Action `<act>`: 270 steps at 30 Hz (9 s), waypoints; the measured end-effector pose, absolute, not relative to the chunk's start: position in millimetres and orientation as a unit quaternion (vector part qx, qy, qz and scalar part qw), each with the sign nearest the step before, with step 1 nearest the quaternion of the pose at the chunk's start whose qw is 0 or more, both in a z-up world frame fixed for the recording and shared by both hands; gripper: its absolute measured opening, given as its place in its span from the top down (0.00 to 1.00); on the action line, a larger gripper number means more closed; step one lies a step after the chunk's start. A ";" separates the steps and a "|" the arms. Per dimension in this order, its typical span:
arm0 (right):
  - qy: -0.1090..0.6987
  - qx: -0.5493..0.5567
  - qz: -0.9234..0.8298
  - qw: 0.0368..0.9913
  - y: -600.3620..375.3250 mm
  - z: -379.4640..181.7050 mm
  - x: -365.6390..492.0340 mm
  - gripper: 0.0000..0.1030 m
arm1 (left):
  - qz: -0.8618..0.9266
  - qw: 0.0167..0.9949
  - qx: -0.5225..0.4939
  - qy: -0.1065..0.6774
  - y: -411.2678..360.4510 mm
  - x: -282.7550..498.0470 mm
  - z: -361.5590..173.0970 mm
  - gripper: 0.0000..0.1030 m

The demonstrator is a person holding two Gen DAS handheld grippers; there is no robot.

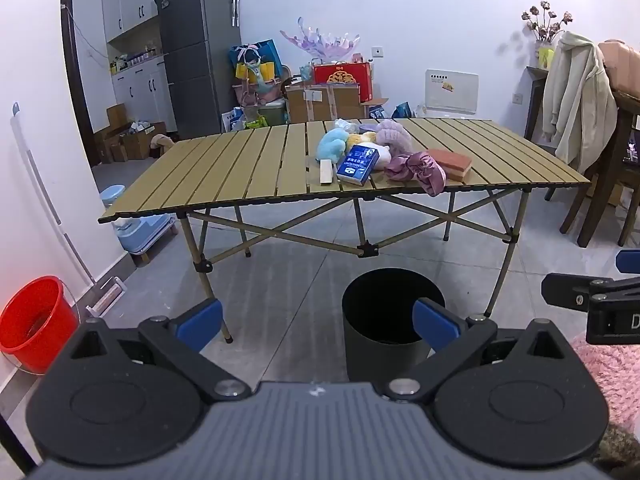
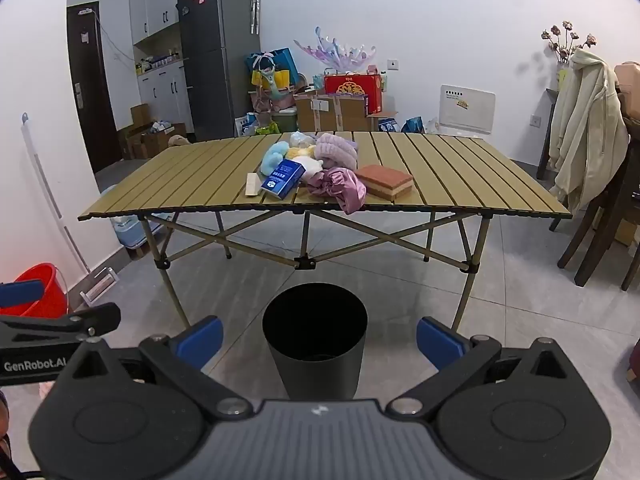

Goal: Collect trash

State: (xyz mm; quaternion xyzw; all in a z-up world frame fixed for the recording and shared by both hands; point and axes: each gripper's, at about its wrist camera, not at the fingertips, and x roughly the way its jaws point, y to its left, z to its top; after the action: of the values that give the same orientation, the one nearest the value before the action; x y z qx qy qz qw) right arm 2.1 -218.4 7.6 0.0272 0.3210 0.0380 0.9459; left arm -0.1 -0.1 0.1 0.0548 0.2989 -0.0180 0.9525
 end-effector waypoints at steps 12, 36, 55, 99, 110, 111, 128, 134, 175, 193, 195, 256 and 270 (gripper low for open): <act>0.324 0.026 0.036 0.945 -215.1 3.3 1.8 0.00 | -0.022 0.950 0.053 0.306 -2.3 -2.2 -5.0 0.00; 0.325 0.025 0.036 0.945 -218.2 7.8 1.6 0.00 | -0.023 0.950 0.053 0.307 0.6 3.2 -4.0 0.00; 0.325 0.025 0.036 0.945 -216.6 3.6 2.5 0.00 | -0.018 0.952 0.055 0.300 2.9 1.9 -1.8 0.00; 0.311 0.029 0.033 0.949 -223.5 4.6 14.4 0.00 | -0.026 0.958 0.069 0.276 -7.5 14.6 6.8 0.00; 0.287 0.035 0.013 0.957 -240.2 -3.0 46.3 0.00 | -0.042 0.960 0.064 0.271 -17.4 62.0 -5.6 0.00; 0.285 0.035 0.010 0.958 -241.8 -3.6 50.7 0.00 | -0.042 0.960 0.063 0.270 -18.2 67.4 -6.6 0.00; 0.256 0.051 0.008 0.965 -259.1 -18.3 138.9 0.00 | -0.040 0.961 0.052 0.267 -27.7 161.5 -23.7 0.00; 0.237 0.037 0.009 0.971 -256.4 -27.0 173.2 0.00 | -0.042 0.962 0.043 0.268 -30.5 197.1 -32.4 0.00; 0.230 0.068 0.080 0.967 -219.8 -128.1 391.8 0.70 | 0.006 0.963 0.008 0.268 4.4 386.5 -87.6 0.00; 0.189 0.093 0.084 0.974 -240.7 -116.4 374.7 0.71 | -0.052 0.963 -0.028 0.262 -11.4 416.9 -111.7 0.82; 0.187 0.093 0.085 0.974 -241.2 -115.8 373.1 0.71 | -0.053 0.964 -0.030 0.260 -11.2 414.8 -111.9 0.82; 0.268 0.010 0.100 0.958 -237.6 -96.9 123.0 0.71 | -0.074 0.955 0.038 0.284 -21.9 173.6 -90.5 0.82; 0.360 0.010 0.069 0.930 -232.4 -148.5 136.5 0.71 | -0.035 0.923 0.052 0.381 -16.8 190.0 -144.0 0.82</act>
State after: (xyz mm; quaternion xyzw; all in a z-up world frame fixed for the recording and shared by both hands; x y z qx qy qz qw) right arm 136.5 -232.4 -148.5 0.0101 0.3601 0.0690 0.9303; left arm 190.0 -16.8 -144.0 0.0519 0.3806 -0.0347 0.9226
